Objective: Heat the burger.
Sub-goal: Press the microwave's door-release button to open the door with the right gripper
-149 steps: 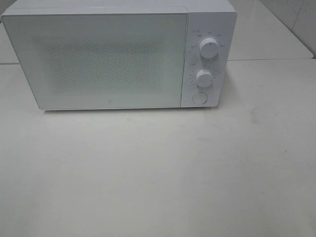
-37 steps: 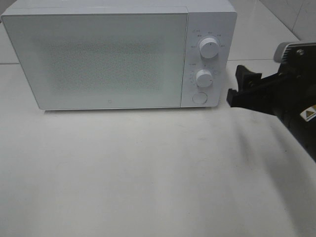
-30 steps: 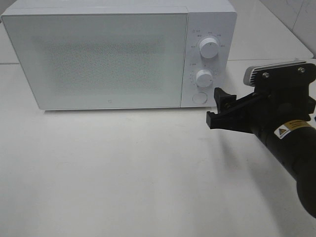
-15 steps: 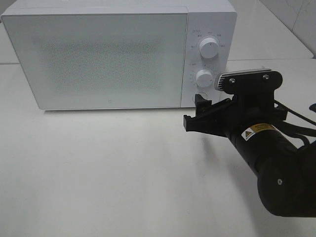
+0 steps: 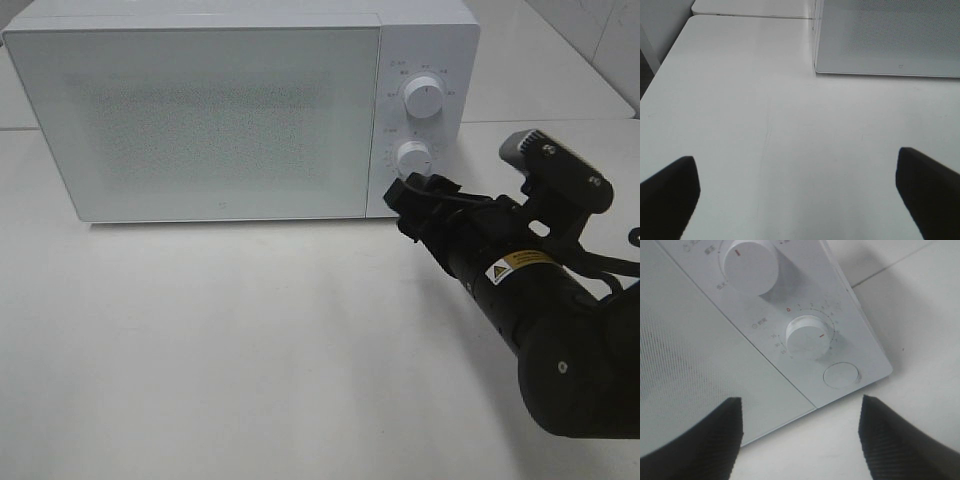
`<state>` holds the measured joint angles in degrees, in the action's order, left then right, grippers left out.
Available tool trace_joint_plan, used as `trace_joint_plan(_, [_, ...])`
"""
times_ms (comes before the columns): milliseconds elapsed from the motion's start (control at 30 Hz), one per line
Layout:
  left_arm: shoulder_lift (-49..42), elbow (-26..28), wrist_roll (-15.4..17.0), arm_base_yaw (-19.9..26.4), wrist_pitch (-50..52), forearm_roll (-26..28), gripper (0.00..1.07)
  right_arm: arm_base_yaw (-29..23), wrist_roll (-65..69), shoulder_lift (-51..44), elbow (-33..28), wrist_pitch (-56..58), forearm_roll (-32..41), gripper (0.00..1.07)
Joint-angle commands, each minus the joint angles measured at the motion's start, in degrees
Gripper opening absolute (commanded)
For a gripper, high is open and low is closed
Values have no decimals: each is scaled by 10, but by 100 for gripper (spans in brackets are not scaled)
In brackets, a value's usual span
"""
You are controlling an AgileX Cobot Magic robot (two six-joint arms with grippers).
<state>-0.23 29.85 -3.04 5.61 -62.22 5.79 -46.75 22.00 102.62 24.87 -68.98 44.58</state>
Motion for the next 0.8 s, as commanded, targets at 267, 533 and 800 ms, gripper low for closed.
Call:
trace_joint_plan(267, [-4,-2,3,2,7,1,100,-3,329,0,6,39,1,43])
trace_joint_plan(533, [-4,-2,3,2,7,1,100,-3,509,0,6,66,1,20])
trace_joint_plan(800, [-4,-2,3,2,7,1,100,-3,599,0,6,74,-1,0])
